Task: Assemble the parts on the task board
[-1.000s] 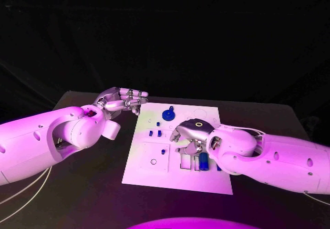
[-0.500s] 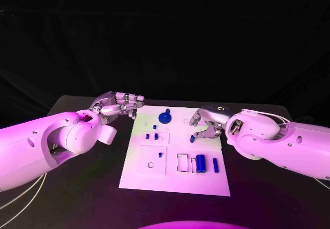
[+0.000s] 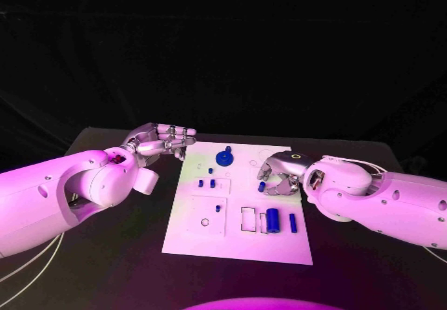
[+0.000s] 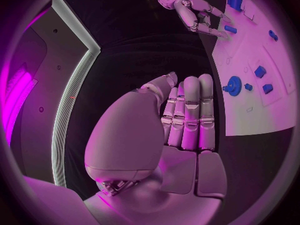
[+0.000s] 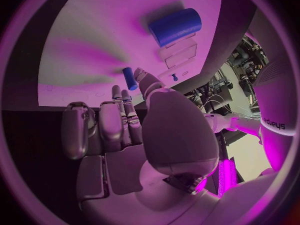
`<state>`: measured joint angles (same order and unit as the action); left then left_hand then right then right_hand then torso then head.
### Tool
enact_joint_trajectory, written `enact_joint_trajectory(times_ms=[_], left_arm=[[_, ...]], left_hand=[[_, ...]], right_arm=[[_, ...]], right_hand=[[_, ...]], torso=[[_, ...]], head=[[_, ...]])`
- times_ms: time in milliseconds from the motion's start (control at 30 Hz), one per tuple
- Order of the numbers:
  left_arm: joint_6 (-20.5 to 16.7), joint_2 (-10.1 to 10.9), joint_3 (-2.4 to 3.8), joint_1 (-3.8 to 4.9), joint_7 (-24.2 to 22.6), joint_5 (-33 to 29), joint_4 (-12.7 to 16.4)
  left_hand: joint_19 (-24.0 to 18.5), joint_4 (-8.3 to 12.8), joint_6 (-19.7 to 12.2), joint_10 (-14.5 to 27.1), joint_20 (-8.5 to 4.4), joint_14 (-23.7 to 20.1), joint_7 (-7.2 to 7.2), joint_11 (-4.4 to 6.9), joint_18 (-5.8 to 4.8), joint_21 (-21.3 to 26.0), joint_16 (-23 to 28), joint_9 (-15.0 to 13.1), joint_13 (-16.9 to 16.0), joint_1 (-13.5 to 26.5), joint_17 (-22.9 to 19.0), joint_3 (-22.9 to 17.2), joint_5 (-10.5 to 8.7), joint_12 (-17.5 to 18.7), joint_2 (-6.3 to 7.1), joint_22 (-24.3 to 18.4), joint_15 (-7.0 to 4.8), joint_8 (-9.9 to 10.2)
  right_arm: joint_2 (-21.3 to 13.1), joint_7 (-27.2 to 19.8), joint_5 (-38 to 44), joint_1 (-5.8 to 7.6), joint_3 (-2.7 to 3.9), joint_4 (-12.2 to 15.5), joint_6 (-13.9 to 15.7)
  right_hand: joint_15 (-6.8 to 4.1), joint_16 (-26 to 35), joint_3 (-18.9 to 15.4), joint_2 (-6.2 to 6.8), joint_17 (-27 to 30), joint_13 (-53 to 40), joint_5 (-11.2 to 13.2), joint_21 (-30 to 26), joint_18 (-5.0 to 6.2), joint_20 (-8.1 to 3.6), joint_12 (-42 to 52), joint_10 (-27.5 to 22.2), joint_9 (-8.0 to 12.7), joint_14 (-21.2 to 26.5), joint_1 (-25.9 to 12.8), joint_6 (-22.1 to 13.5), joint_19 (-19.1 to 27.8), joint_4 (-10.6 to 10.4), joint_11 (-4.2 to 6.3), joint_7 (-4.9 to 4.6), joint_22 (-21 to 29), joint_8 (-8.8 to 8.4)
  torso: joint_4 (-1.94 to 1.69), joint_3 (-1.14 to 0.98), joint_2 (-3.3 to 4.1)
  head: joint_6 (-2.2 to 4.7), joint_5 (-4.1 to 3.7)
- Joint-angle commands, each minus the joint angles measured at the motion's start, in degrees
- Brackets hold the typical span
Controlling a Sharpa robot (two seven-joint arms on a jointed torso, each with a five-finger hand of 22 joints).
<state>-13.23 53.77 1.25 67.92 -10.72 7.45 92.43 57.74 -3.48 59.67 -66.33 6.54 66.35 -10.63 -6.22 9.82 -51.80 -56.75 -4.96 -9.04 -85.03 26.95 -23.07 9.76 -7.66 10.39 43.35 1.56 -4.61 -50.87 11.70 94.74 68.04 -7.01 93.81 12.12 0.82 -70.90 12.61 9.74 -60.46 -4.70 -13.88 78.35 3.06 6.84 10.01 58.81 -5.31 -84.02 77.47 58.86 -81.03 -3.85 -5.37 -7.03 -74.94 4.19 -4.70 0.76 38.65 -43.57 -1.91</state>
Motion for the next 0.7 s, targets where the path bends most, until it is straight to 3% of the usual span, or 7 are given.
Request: enact_joint_trajectory(times_ms=[33,233,467,700], left_arm=[[0.8,0.0,0.03,0.03,-0.2,-0.3,0.2],[0.8,0.0,0.03,0.03,-0.2,-0.3,0.2],[0.9,0.1,0.03,0.03,0.0,-0.3,0.1],[1.0,0.0,0.03,0.03,0.1,-0.3,0.0]], left_hand=[[0.0,0.0,-0.3,0.5,0.18,-0.4,0.07,-0.09,0.77,0.2,0.2,0.1,-0.1,-0.2,-0.1,0.2,0.06,-0.3,-0.55,-0.1,0.08,0.2],[0.0,0.0,-0.3,0.5,0.18,-0.4,0.07,-0.09,0.77,0.2,0.2,0.1,-0.1,-0.2,-0.1,0.2,0.06,-0.3,-0.55,-0.1,0.08,0.2],[0.0,0.0,-0.3,0.5,0.18,-0.4,0.07,-0.09,0.77,0.2,0.2,0.1,-0.1,-0.2,-0.1,0.2,0.06,-0.3,-0.55,-0.1,0.08,0.2],[0.0,0.0,-0.3,0.5,0.21,-0.4,0.06,-0.10,0.77,0.3,0.2,0.1,-0.1,-0.2,-0.1,0.3,0.05,-0.4,-0.60,-0.1,0.11,0.2]], right_arm=[[0.3,-0.9,0.9,-0.26,-0.03,-0.2,-2.1],[1.0,-1.1,0.2,-0.60,-0.07,-0.7,-1.2],[1.6,-1.2,-0.4,-0.72,-0.08,-0.9,0.4],[1.7,-0.4,-0.1,-0.74,-0.08,-1.2,2.3]], right_hand=[[-0.39,0.0,-0.2,-0.29,0.0,-0.1,-0.3,0.4,0.38,-0.23,0.6,0.9,0.0,-0.6,0.8,0.5,-0.3,-0.1,0.15,0.07,-3.0,-0.10],[-1.01,-1.5,1.9,-2.45,-1.8,-0.3,0.4,2.6,-0.28,-0.76,1.9,3.9,-0.2,-1.2,2.3,2.3,-2.1,-0.3,0.85,-0.54,-5.4,0.41],[-1.54,-3.0,5.4,-4.22,-3.5,-0.2,2.3,4.4,-0.82,-1.28,2.0,7.3,-0.5,-1.6,3.3,4.8,-3.6,-0.7,1.54,-0.23,-7.5,1.08],[-2.14,-3.6,8.8,-6.00,-4.2,-0.3,5.7,5.4,-1.11,-1.79,1.8,10.0,-1.2,-1.7,4.7,7.6,-4.3,-0.1,2.31,0.48,-8.6,2.14]], torso=[[0.00,0.02,-0.04],[0.02,0.00,0.00],[0.01,-0.01,-0.03],[0.07,0.00,-0.09]], head=[[-0.08,0.02],[-0.13,0.07],[-0.24,0.05],[-0.33,-0.03]])
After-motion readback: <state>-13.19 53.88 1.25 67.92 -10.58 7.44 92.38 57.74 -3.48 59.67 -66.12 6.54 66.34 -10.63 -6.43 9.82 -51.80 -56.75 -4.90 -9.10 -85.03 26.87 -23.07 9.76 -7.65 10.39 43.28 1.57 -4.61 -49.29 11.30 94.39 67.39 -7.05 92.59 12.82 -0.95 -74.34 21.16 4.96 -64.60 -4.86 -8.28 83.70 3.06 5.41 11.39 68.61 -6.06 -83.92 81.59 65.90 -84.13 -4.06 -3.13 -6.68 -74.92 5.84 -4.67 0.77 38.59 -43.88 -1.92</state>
